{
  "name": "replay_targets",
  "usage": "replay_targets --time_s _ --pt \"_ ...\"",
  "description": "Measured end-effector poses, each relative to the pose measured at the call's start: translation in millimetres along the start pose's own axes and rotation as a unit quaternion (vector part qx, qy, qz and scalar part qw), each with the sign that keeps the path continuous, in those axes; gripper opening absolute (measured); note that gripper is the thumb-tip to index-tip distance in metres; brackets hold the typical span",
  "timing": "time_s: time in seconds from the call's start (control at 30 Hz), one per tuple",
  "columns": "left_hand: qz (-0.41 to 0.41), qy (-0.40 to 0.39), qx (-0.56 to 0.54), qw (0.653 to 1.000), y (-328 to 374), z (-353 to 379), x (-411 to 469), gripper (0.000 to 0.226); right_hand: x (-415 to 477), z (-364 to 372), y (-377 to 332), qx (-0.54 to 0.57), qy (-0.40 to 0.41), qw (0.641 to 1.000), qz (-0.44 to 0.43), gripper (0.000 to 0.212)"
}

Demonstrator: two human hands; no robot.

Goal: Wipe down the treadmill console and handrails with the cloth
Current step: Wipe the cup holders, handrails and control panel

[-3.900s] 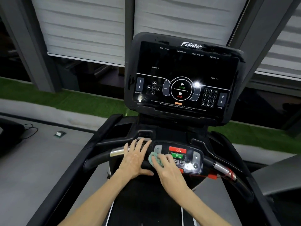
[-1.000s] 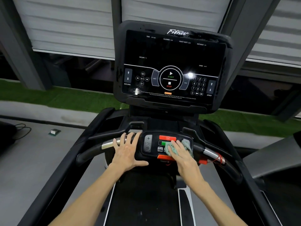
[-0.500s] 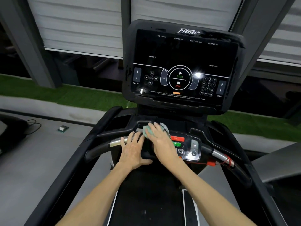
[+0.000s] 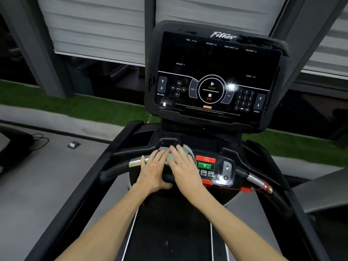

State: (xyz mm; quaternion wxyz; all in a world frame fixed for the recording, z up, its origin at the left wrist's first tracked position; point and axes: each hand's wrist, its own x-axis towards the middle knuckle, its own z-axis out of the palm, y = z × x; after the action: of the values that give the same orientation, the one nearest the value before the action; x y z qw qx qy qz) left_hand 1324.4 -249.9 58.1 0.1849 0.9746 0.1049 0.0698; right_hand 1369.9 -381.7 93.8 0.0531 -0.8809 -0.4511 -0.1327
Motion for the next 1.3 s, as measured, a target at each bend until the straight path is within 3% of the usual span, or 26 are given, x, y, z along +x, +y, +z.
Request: replay_targets --time_s 0.13,0.23,0.37,0.5,0.73,0.87,1.03,1.17,1.3 --pt "-0.001 0.002 -0.027 1.0 -0.9 -1.7 -1.2 0.111 -7.7 2.5 -10.2 0.0 0.005 0.999 0.039 0.071" --pt "0.002 -0.015 -0.007 1.0 -1.1 -4.0 -1.6 0.113 -44.6 19.8 -5.5 0.004 -0.023 0.998 -0.053 0.062" --pt "0.001 -0.007 0.004 1.0 -5.1 -3.1 -1.7 0.116 -55.6 17.7 19.3 -0.037 0.0 0.991 -0.126 0.06" --pt "0.004 0.001 -0.003 1.0 -4.4 -0.4 -0.6 0.118 -91.2 23.4 66.1 -0.05 -0.021 0.99 -0.129 0.064" --pt "-0.003 0.004 -0.003 1.0 -0.1 2.1 0.3 0.119 -147.9 21.8 138.8 -0.024 0.033 0.997 -0.062 0.094" --pt "-0.013 0.01 -0.001 1.0 4.0 2.5 -0.6 0.119 -135.1 27.9 121.9 0.024 0.055 0.998 -0.033 0.083" --pt "-0.018 0.017 -0.003 1.0 2.1 2.0 -0.4 0.119 -122.4 21.4 116.5 0.028 0.059 0.995 -0.072 0.075" --pt "-0.013 0.021 0.003 1.0 2.8 3.3 -0.5 0.12 -149.3 31.8 121.3 0.108 0.159 0.981 0.04 0.071" --pt "-0.018 0.028 0.004 0.999 4.2 4.5 1.1 0.12 -100.5 12.4 115.0 0.283 0.235 0.904 0.219 0.05"
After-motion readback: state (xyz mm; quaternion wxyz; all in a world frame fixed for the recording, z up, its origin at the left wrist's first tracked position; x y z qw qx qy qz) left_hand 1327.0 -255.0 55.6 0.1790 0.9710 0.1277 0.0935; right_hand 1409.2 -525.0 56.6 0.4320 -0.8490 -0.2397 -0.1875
